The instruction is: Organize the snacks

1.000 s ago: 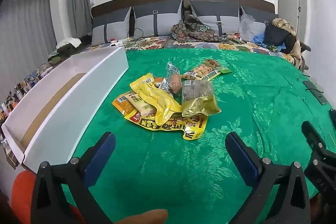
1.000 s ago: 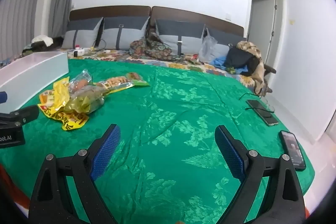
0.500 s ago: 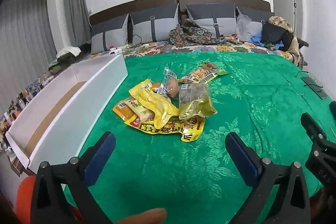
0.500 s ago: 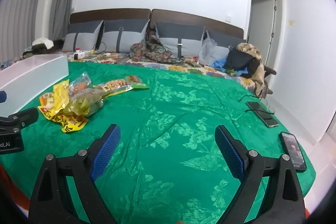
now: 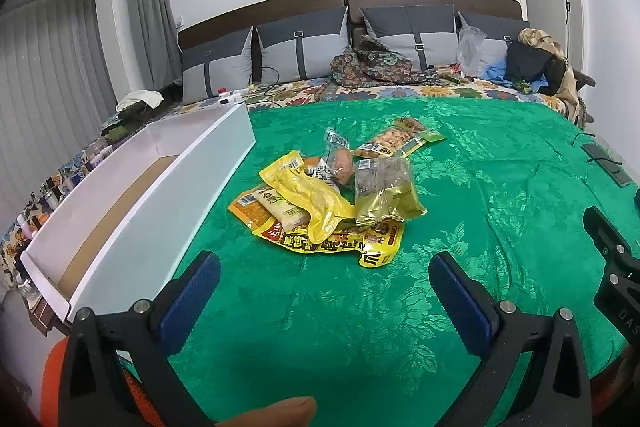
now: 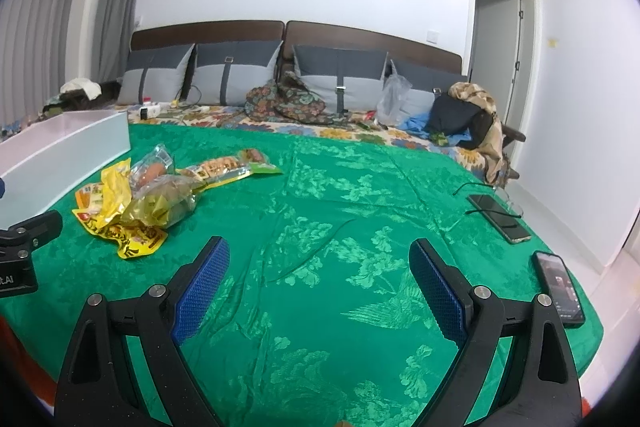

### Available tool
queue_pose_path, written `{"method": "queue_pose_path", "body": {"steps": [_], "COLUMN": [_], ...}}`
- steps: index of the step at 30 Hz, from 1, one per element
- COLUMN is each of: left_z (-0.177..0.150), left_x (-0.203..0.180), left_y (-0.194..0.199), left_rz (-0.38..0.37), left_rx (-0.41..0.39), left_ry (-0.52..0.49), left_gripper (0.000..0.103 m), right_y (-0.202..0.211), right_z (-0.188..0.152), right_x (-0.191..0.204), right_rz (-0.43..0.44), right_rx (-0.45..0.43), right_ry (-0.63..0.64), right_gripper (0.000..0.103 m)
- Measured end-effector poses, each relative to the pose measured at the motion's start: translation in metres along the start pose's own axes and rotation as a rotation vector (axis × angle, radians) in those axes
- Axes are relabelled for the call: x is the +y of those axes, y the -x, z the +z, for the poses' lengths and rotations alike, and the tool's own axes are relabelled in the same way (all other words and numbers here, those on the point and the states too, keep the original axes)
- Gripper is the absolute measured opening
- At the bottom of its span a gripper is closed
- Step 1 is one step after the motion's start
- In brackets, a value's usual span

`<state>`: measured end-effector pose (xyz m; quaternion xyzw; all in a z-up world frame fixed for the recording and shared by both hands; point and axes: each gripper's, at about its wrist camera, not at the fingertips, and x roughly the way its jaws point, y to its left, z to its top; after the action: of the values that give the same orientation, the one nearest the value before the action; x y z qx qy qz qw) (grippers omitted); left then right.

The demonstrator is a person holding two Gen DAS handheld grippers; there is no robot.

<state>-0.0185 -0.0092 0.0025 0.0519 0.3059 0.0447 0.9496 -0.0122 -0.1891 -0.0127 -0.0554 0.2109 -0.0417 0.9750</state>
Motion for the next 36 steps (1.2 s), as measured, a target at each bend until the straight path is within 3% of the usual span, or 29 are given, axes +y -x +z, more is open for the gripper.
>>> {"method": "queue_pose_path", "body": {"steps": [36], "left_z": [-0.003], "left_x": [0.013], "left_y": [-0.006], "left_rz": [0.007], "left_rx": [0.017], "left_ry": [0.044], "left_gripper": [0.103], "right_y": [-0.004], "right_z": [-0.003], "right_x": [0.004], "right_rz": [0.013], "right_rx": [0.004], "right_ry": [0.024], "right_gripper": [0.094]}}
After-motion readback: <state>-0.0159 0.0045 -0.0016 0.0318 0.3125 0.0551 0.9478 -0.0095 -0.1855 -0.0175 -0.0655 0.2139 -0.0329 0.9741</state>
